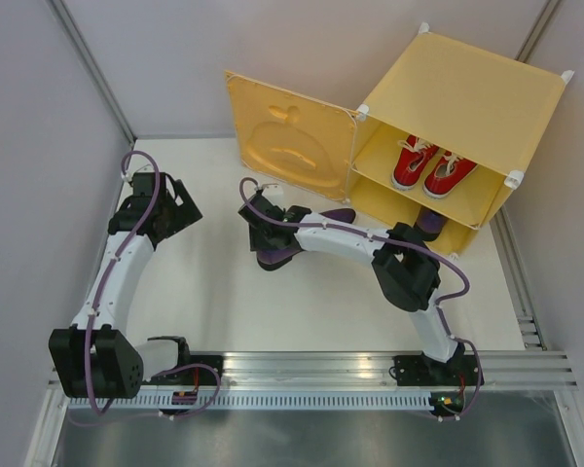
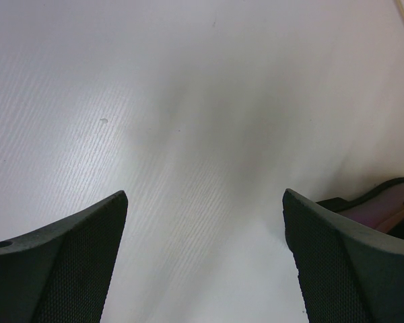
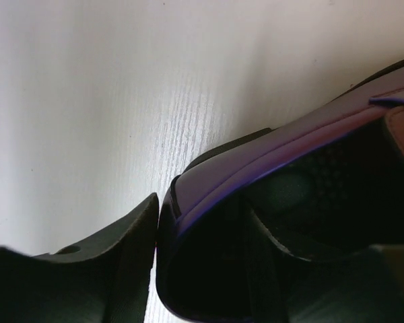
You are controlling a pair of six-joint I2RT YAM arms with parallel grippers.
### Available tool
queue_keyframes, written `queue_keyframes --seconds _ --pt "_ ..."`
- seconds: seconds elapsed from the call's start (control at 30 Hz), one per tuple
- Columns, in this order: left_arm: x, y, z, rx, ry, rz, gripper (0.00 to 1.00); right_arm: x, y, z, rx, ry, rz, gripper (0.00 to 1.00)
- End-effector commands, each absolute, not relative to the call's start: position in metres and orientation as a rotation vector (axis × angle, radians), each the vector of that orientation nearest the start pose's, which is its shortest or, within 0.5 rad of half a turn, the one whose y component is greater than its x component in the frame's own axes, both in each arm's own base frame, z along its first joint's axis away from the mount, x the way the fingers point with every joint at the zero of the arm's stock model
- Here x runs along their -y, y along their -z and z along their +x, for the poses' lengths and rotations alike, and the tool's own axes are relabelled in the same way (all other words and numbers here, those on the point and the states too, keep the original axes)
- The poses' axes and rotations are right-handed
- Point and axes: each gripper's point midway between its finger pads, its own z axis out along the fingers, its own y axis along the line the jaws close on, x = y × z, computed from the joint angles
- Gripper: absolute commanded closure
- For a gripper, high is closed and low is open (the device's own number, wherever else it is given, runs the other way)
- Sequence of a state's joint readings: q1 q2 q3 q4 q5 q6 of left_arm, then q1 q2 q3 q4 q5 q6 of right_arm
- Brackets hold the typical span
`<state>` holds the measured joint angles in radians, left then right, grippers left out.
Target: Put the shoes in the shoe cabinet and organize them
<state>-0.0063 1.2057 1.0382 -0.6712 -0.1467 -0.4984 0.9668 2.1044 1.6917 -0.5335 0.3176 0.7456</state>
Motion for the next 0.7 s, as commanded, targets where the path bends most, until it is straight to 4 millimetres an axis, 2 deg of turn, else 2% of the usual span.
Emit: queue_keyframes --seconds 0.0,0.13,0.27,0.37,0.4,0.43,0.47,0.53,0.57,0.67 --pt "-0.003 -0.178 0.320 -2.272 0.078 -0.598 0.02 -0.432 -0.082 0.324 -2.468 -0.413 -0.101 0.50" --pt "-0.003 -0.178 0.321 -2.269 0.082 -0.594 0.02 -0.418 -0.085 0.320 -2.462 -0.366 -0.131 0.67" --pt "-0.002 -0.179 0.321 -2.270 0.090 -0.593 0.02 -0.394 -0.107 0.306 -2.447 -0.338 -0.211 0.84" --pt "0.000 -0.180 0.321 -2.269 0.101 -0.587 0.02 -0.376 -0.115 0.294 -2.454 -0.306 -0.299 0.89" --pt "0.000 -0.179 0.321 -2.270 0.101 -0.587 0.02 -0.373 -0.115 0.289 -2.462 -0.308 -0.328 0.95" --pt "0.000 -0.178 0.320 -2.273 0.101 -0.589 0.02 -0.364 -0.109 0.282 -2.477 -0.280 -0.384 0.97" --pt "0.001 -0.178 0.321 -2.273 0.103 -0.585 0.02 -0.361 -0.115 0.278 -2.467 -0.293 -0.416 0.99" --pt "0.001 -0.178 0.321 -2.273 0.105 -0.584 0.02 -0.360 -0.114 0.267 -2.471 -0.339 -0.511 0.99" --pt "0.002 -0.178 0.321 -2.273 0.110 -0.582 0.02 -0.352 -0.113 0.262 -2.452 -0.326 -0.601 0.99" --pt "0.003 -0.177 0.321 -2.278 0.117 -0.580 0.02 -0.332 -0.112 0.257 -2.425 -0.259 -0.713 0.99"
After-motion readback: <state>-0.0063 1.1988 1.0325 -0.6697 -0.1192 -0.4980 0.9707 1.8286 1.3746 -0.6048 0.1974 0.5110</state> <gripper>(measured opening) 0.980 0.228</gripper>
